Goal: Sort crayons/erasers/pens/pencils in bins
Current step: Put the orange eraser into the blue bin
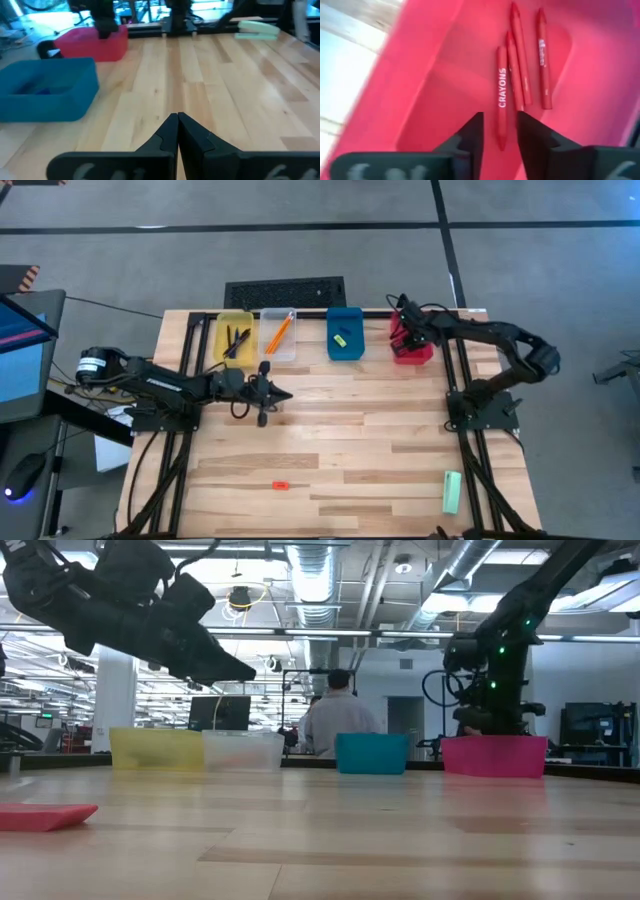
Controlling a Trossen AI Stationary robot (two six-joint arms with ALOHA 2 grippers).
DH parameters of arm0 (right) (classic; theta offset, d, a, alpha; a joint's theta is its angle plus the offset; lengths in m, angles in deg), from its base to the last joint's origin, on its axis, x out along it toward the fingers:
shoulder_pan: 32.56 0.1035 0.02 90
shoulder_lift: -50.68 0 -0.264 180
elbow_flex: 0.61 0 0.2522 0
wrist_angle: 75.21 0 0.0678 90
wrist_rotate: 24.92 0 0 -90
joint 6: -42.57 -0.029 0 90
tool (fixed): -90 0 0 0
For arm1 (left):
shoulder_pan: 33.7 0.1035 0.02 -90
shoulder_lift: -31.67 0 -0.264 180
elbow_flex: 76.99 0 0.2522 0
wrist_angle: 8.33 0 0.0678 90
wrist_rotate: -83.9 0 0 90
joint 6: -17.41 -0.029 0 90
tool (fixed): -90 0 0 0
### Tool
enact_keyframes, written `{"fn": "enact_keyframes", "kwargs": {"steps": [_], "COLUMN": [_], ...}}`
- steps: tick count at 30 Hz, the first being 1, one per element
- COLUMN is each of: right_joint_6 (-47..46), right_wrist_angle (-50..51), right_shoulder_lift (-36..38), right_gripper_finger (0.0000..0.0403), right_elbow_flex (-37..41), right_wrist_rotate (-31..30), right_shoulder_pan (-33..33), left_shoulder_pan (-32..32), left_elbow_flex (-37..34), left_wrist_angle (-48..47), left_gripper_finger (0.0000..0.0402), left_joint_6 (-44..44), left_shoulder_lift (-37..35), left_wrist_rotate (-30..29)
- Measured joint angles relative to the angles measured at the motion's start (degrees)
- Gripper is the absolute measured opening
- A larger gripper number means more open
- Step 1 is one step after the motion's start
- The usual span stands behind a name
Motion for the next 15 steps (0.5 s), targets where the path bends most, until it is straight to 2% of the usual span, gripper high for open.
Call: {"fn": "enact_keyframes", "kwargs": {"steps": [3,6,10,13,15], "right_joint_6": [1.16,2.56,1.13,0.54,0.09], "right_wrist_angle": [1.37,2.01,-1.41,-11.29,-18.86], "right_shoulder_lift": [3.92,9.16,16.23,19.82,20.99], "right_gripper_finger": [0.0153,0.0154,0.0092,0.0028,0.0009], "right_elbow_flex": [0.00,0.02,0.42,3.70,6.36], "right_wrist_rotate": [0.00,0.00,-1.15,-1.49,-1.50], "right_shoulder_pan": [1.12,4.21,12.77,21.32,26.96], "left_shoulder_pan": [-2.89,-6.66,-11.99,-15.89,-18.08], "left_elbow_flex": [0.04,1.22,5.02,7.79,8.87], "left_wrist_angle": [-0.22,-3.75,-15.23,-22.08,-24.20], "left_gripper_finger": [0.0000,0.0000,0.0000,0.0000,0.0000], "left_joint_6": [-0.83,-0.27,0.26,0.67,1.74], "left_shoulder_lift": [0.00,0.00,0.00,0.00,0.00], "left_wrist_rotate": [-0.14,-3.13,-8.82,-12.87,-13.78]}}
